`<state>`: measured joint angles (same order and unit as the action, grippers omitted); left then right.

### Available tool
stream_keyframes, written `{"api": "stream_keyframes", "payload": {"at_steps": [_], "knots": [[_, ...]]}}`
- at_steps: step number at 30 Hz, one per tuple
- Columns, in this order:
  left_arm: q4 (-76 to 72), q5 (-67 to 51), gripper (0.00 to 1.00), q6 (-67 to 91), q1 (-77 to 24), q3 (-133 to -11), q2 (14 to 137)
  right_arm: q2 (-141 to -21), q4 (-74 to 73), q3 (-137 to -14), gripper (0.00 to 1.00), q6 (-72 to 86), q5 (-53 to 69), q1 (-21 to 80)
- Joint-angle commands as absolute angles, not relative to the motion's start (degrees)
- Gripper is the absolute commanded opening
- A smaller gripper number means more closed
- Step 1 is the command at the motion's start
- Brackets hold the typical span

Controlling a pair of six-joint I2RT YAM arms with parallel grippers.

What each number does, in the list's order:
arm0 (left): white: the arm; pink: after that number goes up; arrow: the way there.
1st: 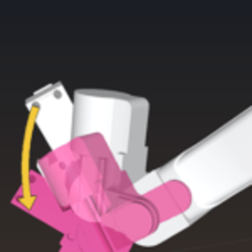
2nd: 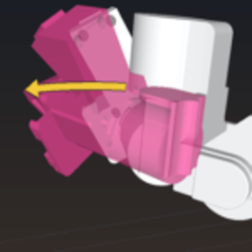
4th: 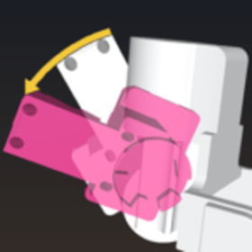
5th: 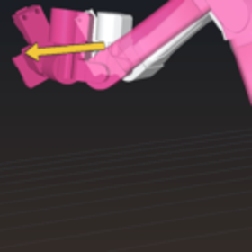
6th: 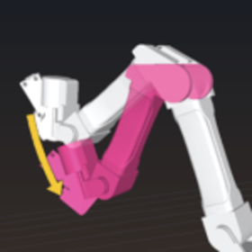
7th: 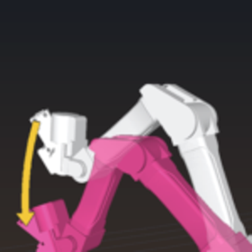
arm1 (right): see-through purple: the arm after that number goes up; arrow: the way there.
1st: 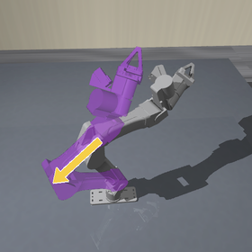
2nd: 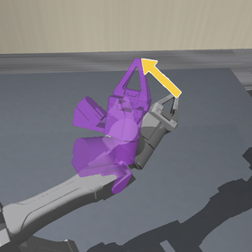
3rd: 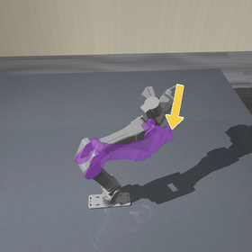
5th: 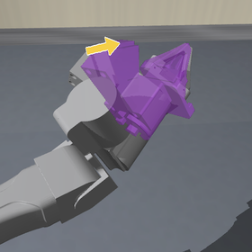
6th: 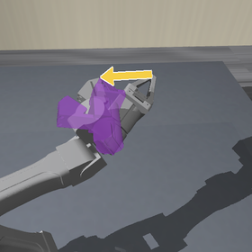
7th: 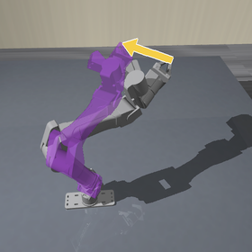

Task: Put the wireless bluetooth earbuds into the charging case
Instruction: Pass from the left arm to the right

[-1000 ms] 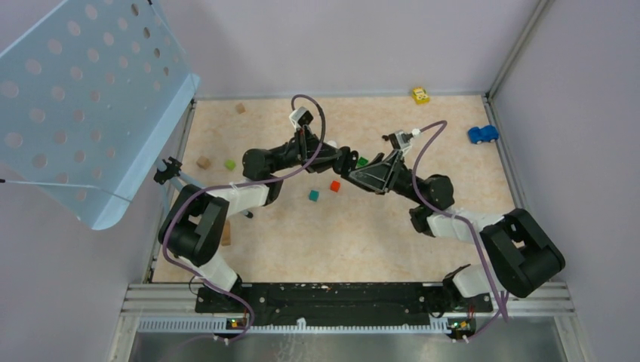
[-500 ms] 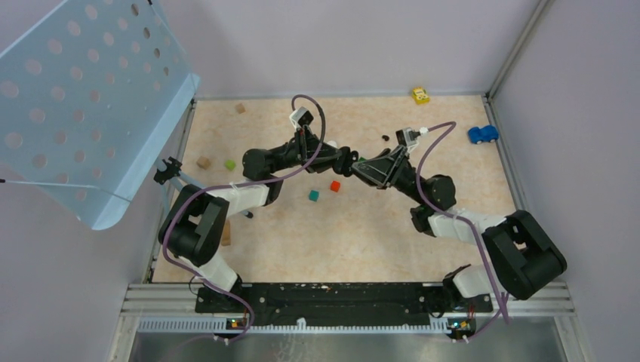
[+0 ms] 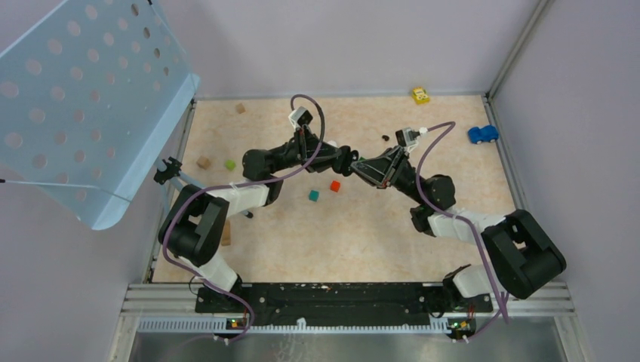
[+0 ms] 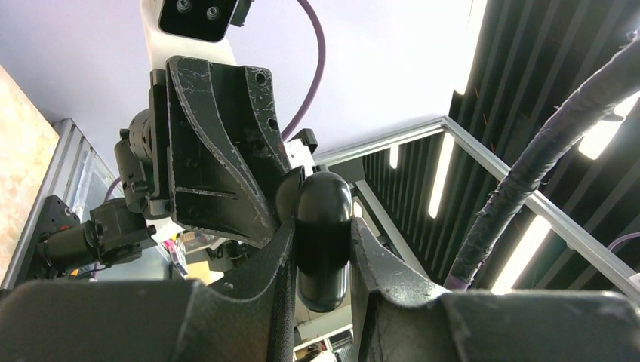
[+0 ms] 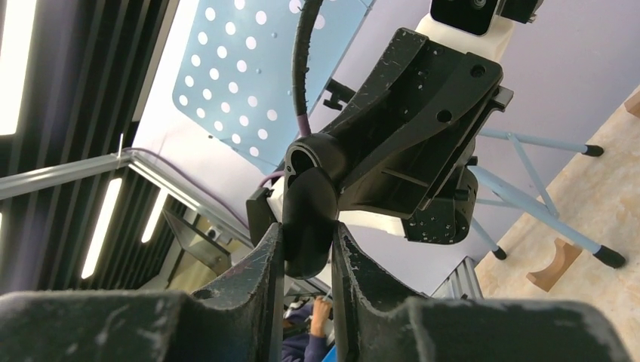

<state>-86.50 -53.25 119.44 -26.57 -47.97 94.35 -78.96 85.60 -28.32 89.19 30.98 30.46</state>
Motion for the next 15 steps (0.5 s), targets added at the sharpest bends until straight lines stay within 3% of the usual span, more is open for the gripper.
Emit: {"api": "stream_keyframes", "payload": {"at_steps": [1,6,8,11,15], "knots": [[-99.77,-52.37,0.0,119.04,-26.66,-47.27,92.31,-79.17,98.65,-31.11,0.15,89.29,30.33,30.01],[-99.51,-52.67,0.0,118.5,-26.68,-47.09,92.22,-78.69,98.63,-29.76,0.0,89.39,29.67,30.05],[-99.34,-52.94,0.12,118.2,-26.64,-47.22,92.2,-78.64,98.66,-29.59,0.0,89.47,29.53,30.02],[-98.32,-53.61,0.39,117.13,-26.67,-47.27,91.84,-78.66,98.64,-29.4,0.0,89.84,29.23,30.0],[-94.76,-54.89,0.57,113.91,-26.55,-47.02,90.77,-78.75,98.03,-28.44,0.0,90.44,29.04,29.77]]}}
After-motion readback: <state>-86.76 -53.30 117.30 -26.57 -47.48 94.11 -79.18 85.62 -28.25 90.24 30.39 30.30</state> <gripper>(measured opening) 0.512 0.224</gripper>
